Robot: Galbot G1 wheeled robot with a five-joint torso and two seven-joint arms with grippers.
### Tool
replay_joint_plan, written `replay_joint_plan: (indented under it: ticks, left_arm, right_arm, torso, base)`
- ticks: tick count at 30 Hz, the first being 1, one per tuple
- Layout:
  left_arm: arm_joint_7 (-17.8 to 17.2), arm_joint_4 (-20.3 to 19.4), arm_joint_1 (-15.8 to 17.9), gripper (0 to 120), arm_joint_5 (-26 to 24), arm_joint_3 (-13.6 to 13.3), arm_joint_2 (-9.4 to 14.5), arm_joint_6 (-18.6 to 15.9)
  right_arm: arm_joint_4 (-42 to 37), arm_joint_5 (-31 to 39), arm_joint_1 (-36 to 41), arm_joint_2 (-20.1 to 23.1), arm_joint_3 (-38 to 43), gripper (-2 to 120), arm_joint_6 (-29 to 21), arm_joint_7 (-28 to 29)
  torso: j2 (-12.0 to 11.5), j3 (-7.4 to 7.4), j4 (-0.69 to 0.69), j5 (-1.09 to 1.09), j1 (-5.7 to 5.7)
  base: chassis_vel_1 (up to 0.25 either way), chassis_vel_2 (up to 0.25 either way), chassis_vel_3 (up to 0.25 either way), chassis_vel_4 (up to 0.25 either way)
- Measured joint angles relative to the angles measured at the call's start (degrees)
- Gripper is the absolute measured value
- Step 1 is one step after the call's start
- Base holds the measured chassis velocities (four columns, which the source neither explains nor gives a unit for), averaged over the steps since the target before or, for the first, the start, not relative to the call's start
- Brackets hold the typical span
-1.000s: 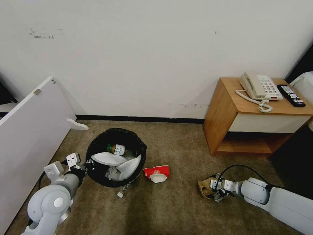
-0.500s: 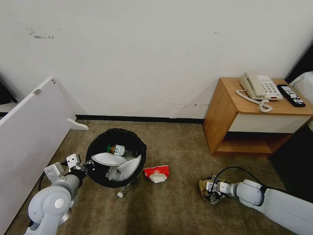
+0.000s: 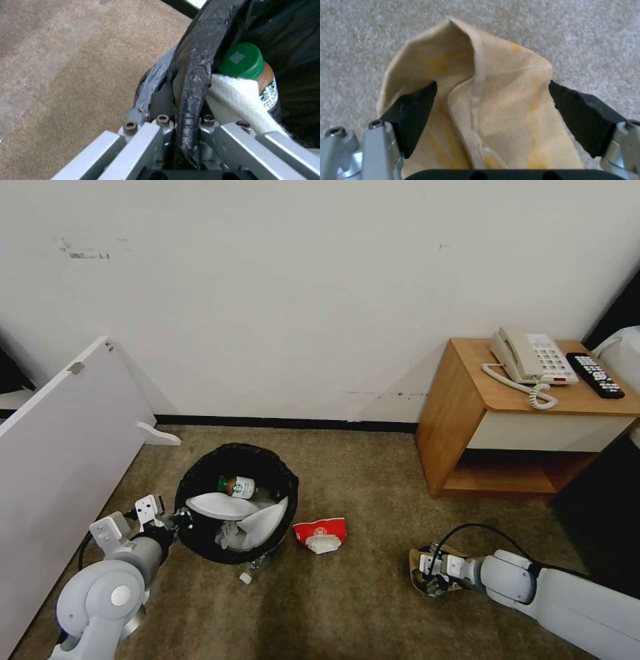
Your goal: Pick up the trash bin and place the garbage on the floor into it.
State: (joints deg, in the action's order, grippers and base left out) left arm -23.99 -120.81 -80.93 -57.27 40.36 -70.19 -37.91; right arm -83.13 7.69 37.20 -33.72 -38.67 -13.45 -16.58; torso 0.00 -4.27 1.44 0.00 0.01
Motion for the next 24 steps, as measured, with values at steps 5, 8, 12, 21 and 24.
replay_joint_plan:
  ticks: [5, 8, 12, 21, 24]
  left_arm:
    - [0.06, 0.31, 0.1, 1, -0.01, 0.01, 0.06, 0.02]
    - [0.09, 0.66, 0.42, 1, -0.07, 0.05, 0.27, 0.06]
    - [0.12, 0.87, 0.59, 1, -0.13, 0.01, 0.36, 0.09]
    - [0.16, 1.34, 0.83, 1, -0.2, -0.18, 0.65, 0.13]
    - [0.19, 1.34, 0.79, 1, -0.23, -0.17, 0.73, 0.15]
  right_arm:
    - [0.75, -0.28, -0.49, -1.12, -0.49, 80, 0.25, -0.21]
    - [1.36, -0.44, -0.96, -1.67, -0.65, 64, 0.6, -0.58]
    - [1.63, -0.45, -1.1, -1.94, -0.71, 46, 0.84, -0.75]
    - [1.87, -0.42, -1.18, -2.47, -0.86, 30, 0.86, -0.88]
    - [1.94, -0.44, -1.32, -2.56, -0.88, 24, 0.85, -0.97]
  torso:
    - [0.0, 0.0, -0.01, 0.0, 0.0]
    - [0.0, 0.0, 0.0, 0.0, 0.0]
    - [0.0, 0.0, 0.0, 0.0, 0.0]
    - [0.0, 0.0, 0.0, 0.0, 0.0]
    - [0.0, 0.0, 0.0, 0.0, 0.0]
  base:
    - [0.0, 0.0, 0.0, 0.0]
    - [0.0, 0.0, 0.0, 0.0]
    - [0.0, 0.0, 0.0, 0.0]
    - [0.0, 0.0, 0.0, 0.0]
    - [0.0, 0.0, 0.0, 0.0]
